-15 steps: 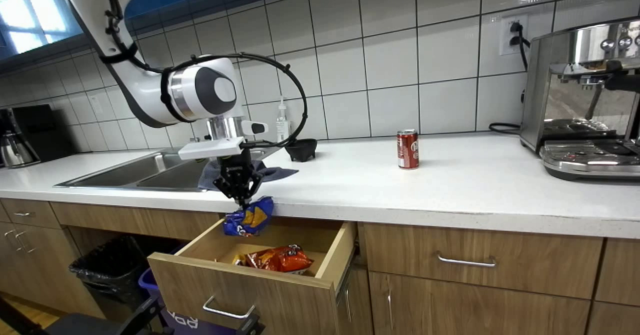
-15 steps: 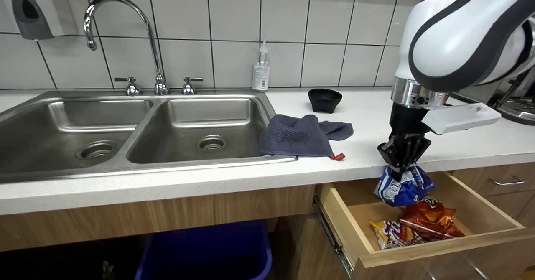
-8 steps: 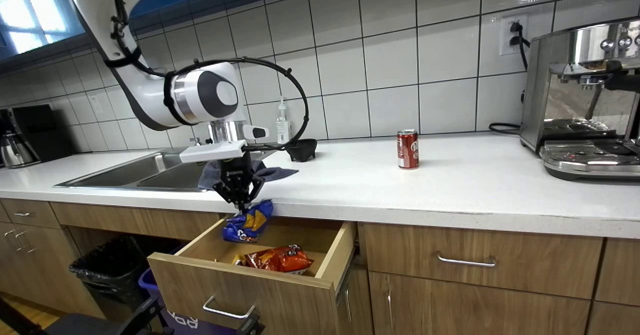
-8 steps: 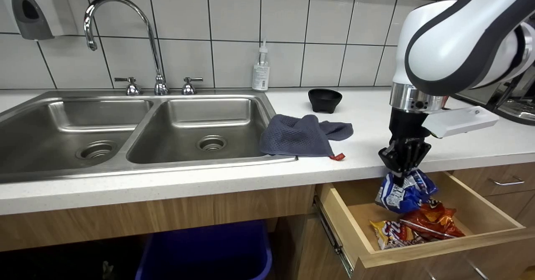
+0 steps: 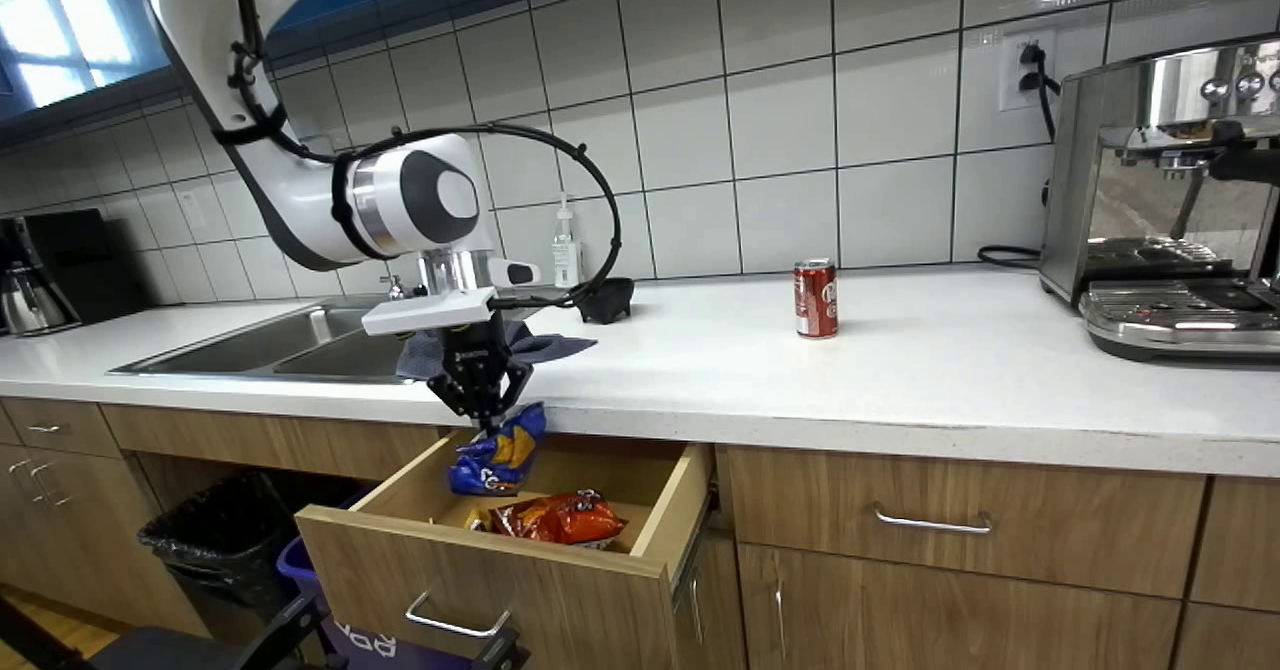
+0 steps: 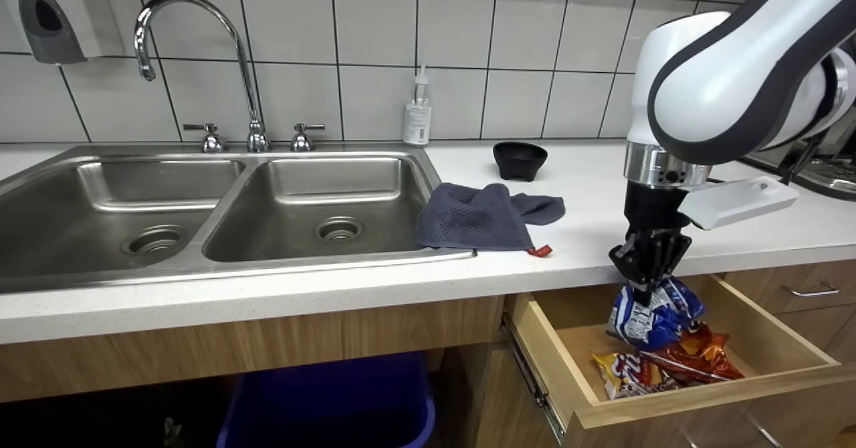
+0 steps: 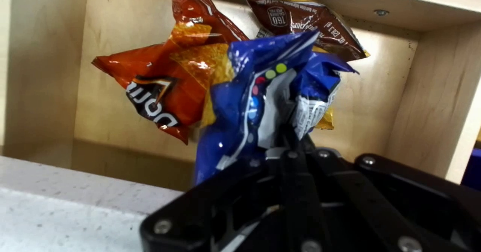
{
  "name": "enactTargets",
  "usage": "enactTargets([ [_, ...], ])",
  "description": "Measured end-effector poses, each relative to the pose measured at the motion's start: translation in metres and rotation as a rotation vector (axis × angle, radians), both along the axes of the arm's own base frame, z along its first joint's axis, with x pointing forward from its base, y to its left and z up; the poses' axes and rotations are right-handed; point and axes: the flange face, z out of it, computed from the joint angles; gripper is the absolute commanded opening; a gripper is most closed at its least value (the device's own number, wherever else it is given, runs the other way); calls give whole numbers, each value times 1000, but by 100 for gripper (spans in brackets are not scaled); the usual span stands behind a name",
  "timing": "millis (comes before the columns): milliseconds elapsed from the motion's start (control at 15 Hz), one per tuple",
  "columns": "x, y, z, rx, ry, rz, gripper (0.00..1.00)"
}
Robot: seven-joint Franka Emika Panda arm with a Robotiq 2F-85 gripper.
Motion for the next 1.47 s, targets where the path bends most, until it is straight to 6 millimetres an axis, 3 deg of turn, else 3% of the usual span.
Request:
enactTargets([
  [733,-3,-4,-7,-6,15,-1,1],
  [800,-3,-4,-7,-6,15,-1,26],
  [867,-3,-4,-7,-6,15,-1,27],
  [1467,-3,-4,-7,-6,15,-3,92],
])
